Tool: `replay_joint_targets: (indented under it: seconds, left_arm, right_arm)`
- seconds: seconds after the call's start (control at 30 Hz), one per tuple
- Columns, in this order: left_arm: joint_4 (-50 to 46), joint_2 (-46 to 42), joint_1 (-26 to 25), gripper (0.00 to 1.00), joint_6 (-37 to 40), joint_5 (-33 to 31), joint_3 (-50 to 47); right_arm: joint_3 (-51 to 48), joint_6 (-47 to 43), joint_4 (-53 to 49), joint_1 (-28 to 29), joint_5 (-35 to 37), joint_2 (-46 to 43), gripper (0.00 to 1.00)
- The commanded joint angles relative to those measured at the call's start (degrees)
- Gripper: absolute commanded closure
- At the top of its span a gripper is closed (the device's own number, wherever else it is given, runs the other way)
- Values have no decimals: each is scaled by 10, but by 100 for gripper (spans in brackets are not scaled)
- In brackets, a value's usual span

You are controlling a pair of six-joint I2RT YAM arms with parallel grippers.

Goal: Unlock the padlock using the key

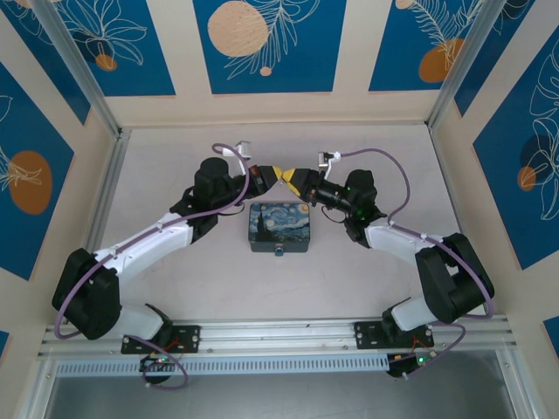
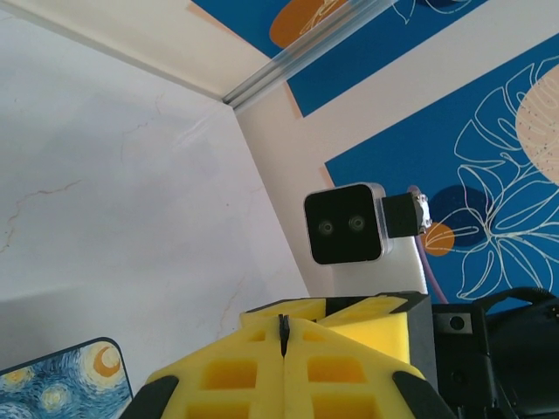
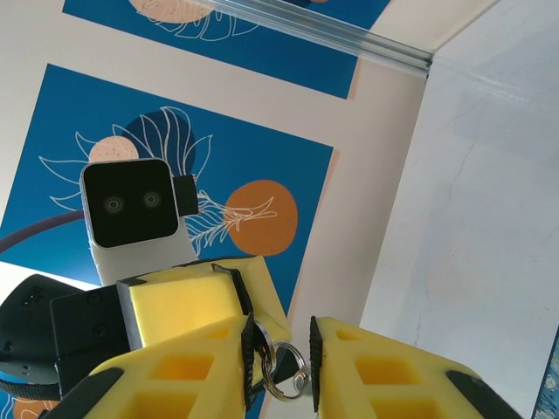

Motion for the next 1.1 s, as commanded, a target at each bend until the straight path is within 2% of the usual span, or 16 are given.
replay_joint_targets:
  seconds: [0.0,0.47,0.7,0.87,1.0,1.07]
  left_arm:
    - [30,7,6,100,-12,-11,-7]
    - [48,8,6,100,-30,-9,-24]
    - [50,7,6,100,-33,-11,-30]
    - [56,5,6,100,-38,-13,-37]
    - [48,0,6,99,-45,-18,-35]
    - [39,-4,7,81,-49,-26,-33]
  right_arm:
    - [-4,1,26,5,-13,4,73]
    - [10,13,39,6,-13,25,78]
    - [11,16,41,3,-13,29,86]
    - [10,16,41,0,-19,27,99]
    - [2,16,39,-4,-20,23,100]
    - [-5,16,37,-6,-17,18,100]
